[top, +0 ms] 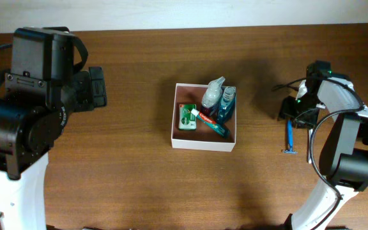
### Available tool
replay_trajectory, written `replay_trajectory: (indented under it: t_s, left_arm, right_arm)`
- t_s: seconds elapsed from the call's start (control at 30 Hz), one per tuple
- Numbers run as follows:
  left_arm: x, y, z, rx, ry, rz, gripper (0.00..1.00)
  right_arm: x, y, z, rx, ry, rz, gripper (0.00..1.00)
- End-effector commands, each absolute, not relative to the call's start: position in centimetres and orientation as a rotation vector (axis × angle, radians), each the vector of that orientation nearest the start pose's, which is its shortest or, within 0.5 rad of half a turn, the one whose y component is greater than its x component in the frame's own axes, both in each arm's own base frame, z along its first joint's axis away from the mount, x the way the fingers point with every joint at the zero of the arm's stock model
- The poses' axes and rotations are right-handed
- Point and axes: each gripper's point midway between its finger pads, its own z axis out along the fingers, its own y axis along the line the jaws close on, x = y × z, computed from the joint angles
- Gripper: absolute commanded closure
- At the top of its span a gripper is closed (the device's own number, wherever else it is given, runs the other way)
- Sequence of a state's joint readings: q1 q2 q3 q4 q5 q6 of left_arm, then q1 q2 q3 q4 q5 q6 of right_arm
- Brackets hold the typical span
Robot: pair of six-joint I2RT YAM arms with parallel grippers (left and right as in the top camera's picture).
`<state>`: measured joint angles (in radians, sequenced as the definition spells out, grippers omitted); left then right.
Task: Pack container
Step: 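Grasp the blue razor with the right gripper, then carry the razor into the box and release it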
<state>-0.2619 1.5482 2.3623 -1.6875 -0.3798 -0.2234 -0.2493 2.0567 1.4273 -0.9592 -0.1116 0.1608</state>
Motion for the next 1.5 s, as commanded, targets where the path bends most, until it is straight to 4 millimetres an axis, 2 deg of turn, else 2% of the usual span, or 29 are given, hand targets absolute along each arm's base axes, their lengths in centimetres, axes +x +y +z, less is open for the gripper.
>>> replay_trajectory:
  t_s: [0.0, 0.07, 0.2, 0.37, 0.43, 0.53, 0.63, 0.73, 0.77, 0.83, 0.9, 1.0, 1.1, 1.23, 1.3, 1.47]
  left_arm:
    - [29.4, -0.8, 42.2, -0.117, 2.358, 0.261, 0.01]
    - [29.4, -0.8, 42.2, -0.117, 2.358, 0.261, 0.01]
    - [29.4, -0.9, 42.2, -0.117, 2.358, 0.261, 0.00]
    - [29.4, -0.9, 42.2, -0.117, 2.358, 0.261, 0.01]
    - [29.4, -0.9, 42.2, -0.117, 2.358, 0.261, 0.01]
    - [29.4, -0.8, 42.2, -0.117, 2.358, 0.261, 0.01]
    - [29.4, -0.9, 42.2, -0.117, 2.358, 0.261, 0.01]
    - [29.4, -0.8, 42.2, -0.117, 2.358, 0.261, 0.01]
    - [29.4, -0.8, 42.2, -0.117, 2.358, 0.261, 0.01]
    - [29.4, -0.8, 42.2, -0.117, 2.358, 0.261, 0.01]
    - [29.4, -0.8, 42.2, -0.117, 2.358, 0.261, 0.01]
    - [29.4, -0.8, 42.2, -0.117, 2.358, 0.261, 0.01]
    - [29.4, -0.8, 42.2, -0.117, 2.358, 0.261, 0.01]
    - [29.4, -0.9, 42.2, -0.117, 2.358, 0.261, 0.01]
    - [29.4, -0.9, 42.2, -0.117, 2.358, 0.261, 0.01]
    - [29.4, -0.8, 42.2, -0.117, 2.358, 0.261, 0.01]
  right_arm:
    - [35.2, -7.0, -1.0, 0.687, 3.125, 0.200, 0.41]
    - [34.8, -6.9, -1.3, 0.689, 3.135, 0.198, 0.46]
    - [34.6, -6.8, -1.4, 0.691, 3.141, 0.200, 0.73]
    - [34.2, -6.7, -0.6, 0.694, 3.155, 0.202, 0.92]
    - [34.3, -6.7, 0.4, 0.691, 3.148, 0.201, 0.96]
    - [34.6, -6.3, 2.8, 0.658, 3.118, 0.200, 0.96]
    - [35.1, -4.8, 6.7, 0.559, 3.069, 0.194, 0.96]
    - [35.1, -2.2, 10.9, 0.409, 3.014, 0.199, 0.96]
    - [34.9, -0.8, 12.4, 0.315, 2.991, 0.213, 0.96]
    - [34.4, 2.3, 15.1, 0.130, 2.940, 0.247, 0.96]
    - [33.4, 6.1, 17.5, -0.089, 2.876, 0.299, 0.96]
    - [31.7, 11.5, 19.6, -0.456, 2.775, 0.353, 0.96]
    - [30.0, 16.2, 19.9, -0.879, 2.641, 0.348, 0.96]
    - [30.1, 19.3, 19.2, -1.349, 2.392, 0.204, 0.96]
    - [31.0, 20.5, 18.8, -1.488, 2.273, 0.159, 0.96]
    - [33.6, 22.2, 17.4, -1.611, 2.119, 0.124, 0.96]
